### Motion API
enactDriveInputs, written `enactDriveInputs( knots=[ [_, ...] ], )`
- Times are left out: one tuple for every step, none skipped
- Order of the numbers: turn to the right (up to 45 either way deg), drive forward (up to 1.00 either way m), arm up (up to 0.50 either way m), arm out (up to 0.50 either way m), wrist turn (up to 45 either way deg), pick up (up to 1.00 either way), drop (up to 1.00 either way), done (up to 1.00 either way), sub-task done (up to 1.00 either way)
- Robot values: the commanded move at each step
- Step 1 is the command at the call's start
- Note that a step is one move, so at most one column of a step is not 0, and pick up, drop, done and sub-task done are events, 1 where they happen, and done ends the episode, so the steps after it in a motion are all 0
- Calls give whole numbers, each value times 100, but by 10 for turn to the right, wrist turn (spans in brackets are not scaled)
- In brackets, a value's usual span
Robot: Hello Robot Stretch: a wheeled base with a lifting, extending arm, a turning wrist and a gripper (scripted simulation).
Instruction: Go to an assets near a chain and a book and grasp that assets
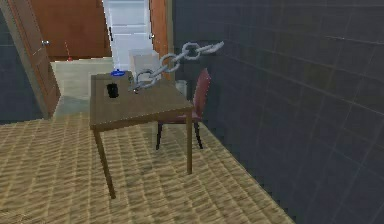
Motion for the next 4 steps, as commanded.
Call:
enactDriveInputs(
  knots=[
    [270, 0, 0, 0, 0, 0, 0, 0, 0],
    [30, 0, 0, 0, 0, 0, 0, 0, 0],
    [450, 0, 0, 0, 0, 0, 0, 0, 0],
    [450, 0, 0, 0, 0, 0, 0, 0, 0]
  ],
)
